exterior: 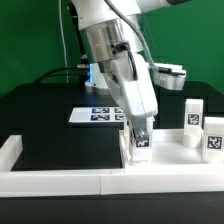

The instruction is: Assemble square table

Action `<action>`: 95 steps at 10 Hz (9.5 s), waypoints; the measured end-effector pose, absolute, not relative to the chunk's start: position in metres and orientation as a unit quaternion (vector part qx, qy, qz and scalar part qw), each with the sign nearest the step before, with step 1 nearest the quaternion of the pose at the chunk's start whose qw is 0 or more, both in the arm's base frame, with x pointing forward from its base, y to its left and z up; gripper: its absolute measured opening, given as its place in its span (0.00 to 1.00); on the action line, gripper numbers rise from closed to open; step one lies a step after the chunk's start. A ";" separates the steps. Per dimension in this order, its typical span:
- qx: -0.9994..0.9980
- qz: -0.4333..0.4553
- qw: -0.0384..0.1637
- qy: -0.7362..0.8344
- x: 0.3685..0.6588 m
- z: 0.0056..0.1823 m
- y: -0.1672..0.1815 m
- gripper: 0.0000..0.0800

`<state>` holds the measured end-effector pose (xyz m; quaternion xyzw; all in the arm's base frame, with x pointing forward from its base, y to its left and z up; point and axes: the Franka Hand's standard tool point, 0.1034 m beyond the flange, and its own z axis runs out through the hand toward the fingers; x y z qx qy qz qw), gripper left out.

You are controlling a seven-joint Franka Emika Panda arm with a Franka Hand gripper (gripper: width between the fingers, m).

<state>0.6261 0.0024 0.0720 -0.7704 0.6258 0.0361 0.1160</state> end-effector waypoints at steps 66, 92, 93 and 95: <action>-0.982 -0.045 0.047 0.175 0.633 0.072 0.003 0.47; -0.970 -0.027 0.077 0.228 0.624 0.065 0.005 0.66; -0.970 -0.027 0.077 0.228 0.624 0.065 0.005 0.48; -0.949 -0.021 0.080 0.304 0.624 0.065 0.005 0.36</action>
Offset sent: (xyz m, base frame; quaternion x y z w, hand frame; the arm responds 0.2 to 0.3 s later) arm 0.0000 0.0000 0.0000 0.0000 0.0000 -0.1296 0.9916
